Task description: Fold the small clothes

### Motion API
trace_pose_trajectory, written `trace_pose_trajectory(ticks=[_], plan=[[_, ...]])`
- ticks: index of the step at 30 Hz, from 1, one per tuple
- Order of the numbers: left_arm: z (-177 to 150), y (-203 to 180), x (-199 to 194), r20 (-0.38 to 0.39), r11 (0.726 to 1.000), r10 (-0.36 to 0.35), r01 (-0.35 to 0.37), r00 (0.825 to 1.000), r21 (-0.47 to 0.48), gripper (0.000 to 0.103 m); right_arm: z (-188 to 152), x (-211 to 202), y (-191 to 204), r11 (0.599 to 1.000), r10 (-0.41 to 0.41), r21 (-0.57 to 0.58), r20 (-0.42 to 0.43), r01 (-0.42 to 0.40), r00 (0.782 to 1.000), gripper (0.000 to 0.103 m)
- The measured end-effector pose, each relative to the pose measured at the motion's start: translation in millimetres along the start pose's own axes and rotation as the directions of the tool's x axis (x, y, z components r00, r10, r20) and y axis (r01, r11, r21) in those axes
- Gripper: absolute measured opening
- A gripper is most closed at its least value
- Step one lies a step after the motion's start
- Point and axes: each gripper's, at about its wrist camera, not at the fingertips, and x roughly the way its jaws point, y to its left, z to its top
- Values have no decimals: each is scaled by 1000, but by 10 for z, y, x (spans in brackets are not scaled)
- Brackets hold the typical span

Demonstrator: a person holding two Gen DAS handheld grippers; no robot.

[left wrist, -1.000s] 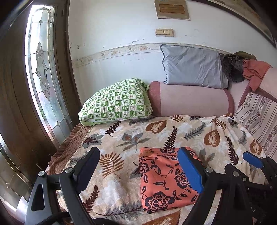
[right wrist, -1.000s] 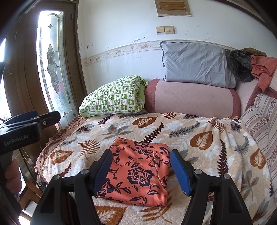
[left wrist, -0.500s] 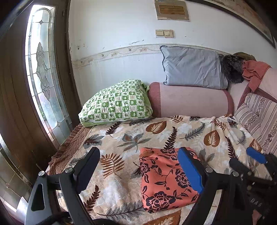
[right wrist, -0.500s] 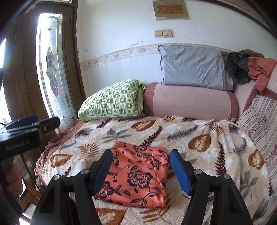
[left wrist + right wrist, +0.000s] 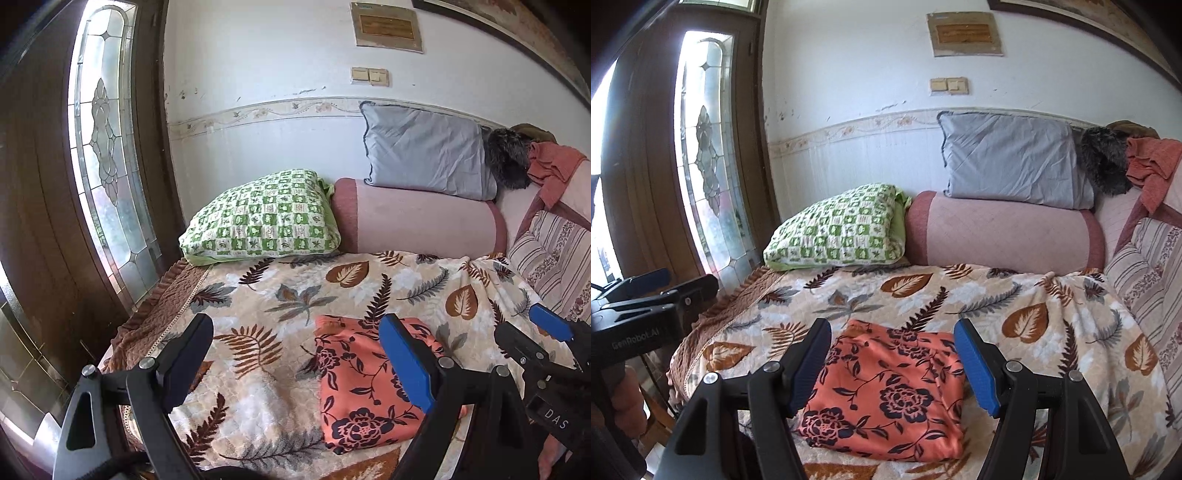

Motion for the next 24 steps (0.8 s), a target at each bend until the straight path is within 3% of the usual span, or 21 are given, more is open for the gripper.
trace_pose_trajectory(ticks=[24], plan=[[-26,287,127,-19,999,-16,15,1000,-29,91,-37,219,207,1000,-19,-21,-63,18,998,72]])
